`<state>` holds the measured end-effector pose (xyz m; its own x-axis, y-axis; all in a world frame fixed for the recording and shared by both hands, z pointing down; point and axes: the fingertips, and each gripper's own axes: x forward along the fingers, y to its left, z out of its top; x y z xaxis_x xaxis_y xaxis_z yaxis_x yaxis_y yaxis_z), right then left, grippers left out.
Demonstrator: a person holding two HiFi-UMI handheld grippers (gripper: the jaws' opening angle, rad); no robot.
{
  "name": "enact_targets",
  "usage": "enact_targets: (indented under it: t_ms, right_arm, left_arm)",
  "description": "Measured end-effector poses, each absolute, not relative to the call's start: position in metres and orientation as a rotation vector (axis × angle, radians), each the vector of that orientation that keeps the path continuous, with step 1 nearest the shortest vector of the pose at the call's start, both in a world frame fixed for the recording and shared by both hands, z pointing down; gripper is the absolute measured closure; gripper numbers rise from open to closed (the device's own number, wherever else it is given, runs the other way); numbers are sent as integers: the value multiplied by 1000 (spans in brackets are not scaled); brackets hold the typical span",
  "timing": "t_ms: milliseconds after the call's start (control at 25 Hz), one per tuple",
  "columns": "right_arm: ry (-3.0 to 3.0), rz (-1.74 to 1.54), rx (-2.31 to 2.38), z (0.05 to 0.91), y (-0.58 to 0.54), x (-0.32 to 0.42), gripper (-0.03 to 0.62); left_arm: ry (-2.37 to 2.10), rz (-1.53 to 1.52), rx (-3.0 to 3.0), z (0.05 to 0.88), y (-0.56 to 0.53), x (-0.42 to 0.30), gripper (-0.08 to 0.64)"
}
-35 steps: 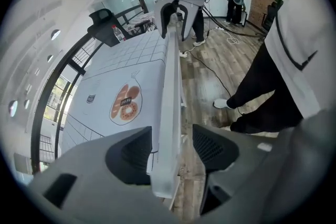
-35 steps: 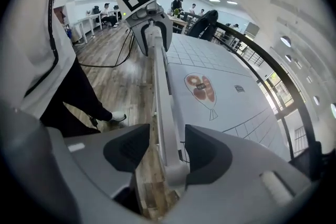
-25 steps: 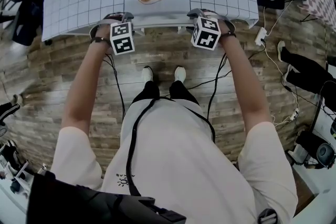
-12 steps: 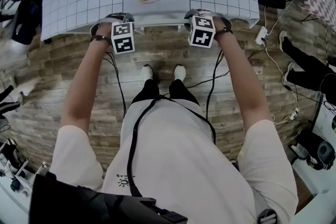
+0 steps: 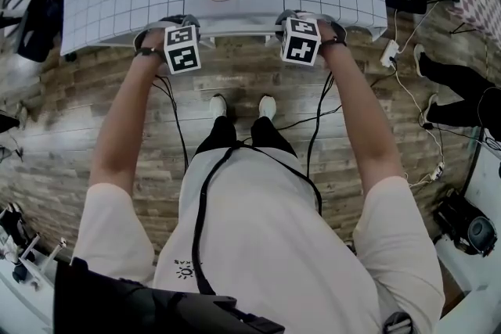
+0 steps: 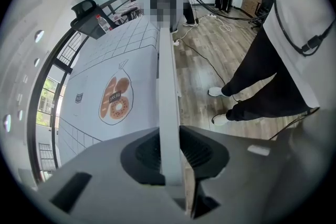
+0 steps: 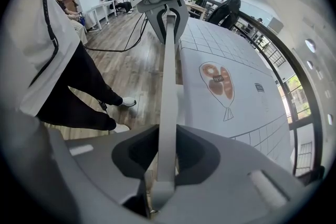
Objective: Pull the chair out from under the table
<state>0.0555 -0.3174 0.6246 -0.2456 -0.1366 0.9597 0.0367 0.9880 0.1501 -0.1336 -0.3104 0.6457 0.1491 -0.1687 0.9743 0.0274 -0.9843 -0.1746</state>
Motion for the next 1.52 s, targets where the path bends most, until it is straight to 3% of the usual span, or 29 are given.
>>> enact_targets:
  t_ms: [1520]
  right_arm:
    - [-1796, -90, 0, 621, -191, 57, 511]
  left_arm:
    - [106, -1944, -2355, 638, -181, -132, 479]
